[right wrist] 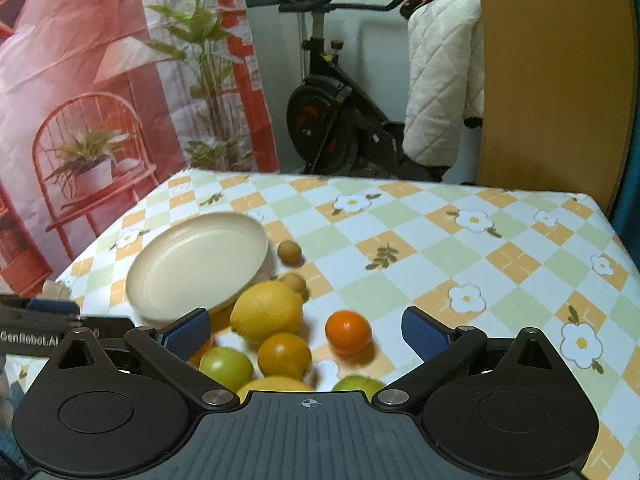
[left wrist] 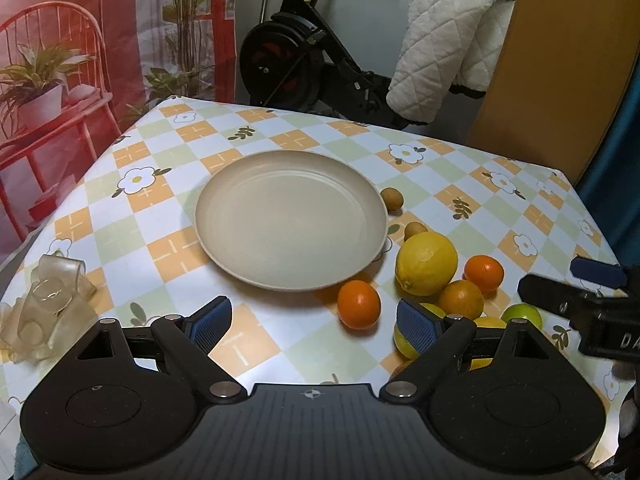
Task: Organize fruits
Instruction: 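Move the open left gripper toward the large yellow lemon beside the plate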
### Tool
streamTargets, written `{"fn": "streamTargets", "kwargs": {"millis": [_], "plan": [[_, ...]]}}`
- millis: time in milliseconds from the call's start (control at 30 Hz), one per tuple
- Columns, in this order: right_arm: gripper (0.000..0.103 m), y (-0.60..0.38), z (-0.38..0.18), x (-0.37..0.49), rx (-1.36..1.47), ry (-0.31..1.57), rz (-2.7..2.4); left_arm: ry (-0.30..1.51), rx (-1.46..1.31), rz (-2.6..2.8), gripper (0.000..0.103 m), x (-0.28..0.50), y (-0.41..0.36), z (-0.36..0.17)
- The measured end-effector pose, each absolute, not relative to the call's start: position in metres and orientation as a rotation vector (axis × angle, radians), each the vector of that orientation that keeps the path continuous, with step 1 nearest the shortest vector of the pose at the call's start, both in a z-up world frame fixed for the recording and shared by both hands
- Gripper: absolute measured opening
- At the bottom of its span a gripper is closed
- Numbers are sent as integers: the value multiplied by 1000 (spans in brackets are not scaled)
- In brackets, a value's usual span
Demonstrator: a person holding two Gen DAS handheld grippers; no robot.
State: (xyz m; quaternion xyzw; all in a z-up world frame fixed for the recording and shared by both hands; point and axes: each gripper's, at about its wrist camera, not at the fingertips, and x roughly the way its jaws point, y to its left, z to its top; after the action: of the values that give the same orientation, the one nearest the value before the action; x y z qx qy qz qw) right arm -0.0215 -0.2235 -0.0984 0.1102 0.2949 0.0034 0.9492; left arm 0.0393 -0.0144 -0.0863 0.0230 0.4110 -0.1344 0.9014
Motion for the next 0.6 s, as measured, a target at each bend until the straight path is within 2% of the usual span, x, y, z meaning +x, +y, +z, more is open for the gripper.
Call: {"fn": "streamTargets", "kwargs": {"millis": [133, 267, 600], "plan": [[96, -222, -102, -29, 184, 611, 47, 856, 52, -287, 91, 38, -19, -86], [86, -219, -105, -36, 136, 612, 97, 884, 52, -308, 91, 38, -23, -88], [86, -219, -113, -42, 114, 625, 126, 897, 84, -309, 92, 34, -32, -91]]}}
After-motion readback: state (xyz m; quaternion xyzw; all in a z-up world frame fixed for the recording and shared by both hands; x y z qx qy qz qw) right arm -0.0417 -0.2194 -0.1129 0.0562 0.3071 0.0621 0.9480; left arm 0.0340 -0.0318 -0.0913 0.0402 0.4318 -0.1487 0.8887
